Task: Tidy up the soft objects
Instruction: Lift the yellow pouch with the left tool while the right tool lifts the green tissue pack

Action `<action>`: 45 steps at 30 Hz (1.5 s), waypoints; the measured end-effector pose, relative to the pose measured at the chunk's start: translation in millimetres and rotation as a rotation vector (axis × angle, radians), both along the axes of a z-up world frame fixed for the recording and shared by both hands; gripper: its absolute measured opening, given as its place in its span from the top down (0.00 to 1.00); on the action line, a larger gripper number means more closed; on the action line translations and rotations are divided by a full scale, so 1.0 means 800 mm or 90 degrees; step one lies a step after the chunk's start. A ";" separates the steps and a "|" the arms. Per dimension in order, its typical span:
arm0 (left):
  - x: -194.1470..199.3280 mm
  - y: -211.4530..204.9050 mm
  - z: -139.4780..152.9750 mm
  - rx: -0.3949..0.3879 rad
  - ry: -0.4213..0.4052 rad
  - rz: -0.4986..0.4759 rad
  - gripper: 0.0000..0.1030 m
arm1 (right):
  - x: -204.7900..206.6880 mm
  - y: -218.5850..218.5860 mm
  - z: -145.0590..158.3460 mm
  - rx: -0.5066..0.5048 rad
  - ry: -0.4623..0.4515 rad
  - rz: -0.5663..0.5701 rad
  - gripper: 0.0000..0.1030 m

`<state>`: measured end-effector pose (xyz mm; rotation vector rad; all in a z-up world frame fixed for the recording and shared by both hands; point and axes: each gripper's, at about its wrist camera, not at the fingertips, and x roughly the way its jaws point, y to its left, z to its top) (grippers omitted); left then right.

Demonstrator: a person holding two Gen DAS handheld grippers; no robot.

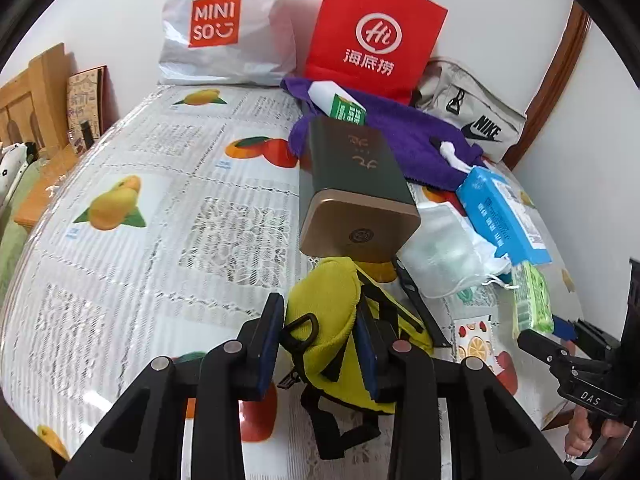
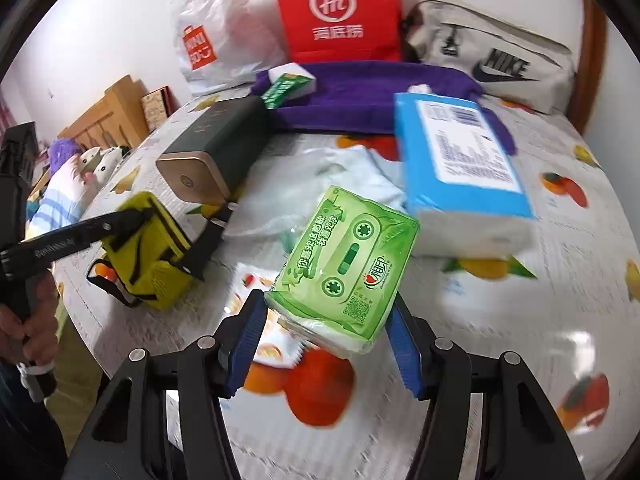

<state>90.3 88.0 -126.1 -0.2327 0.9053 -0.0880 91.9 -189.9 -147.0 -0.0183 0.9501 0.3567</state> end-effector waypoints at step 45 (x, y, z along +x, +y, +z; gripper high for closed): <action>0.007 -0.035 0.105 -0.010 -0.080 -0.018 0.69 | -0.015 -0.057 0.103 0.007 -0.108 -0.056 0.43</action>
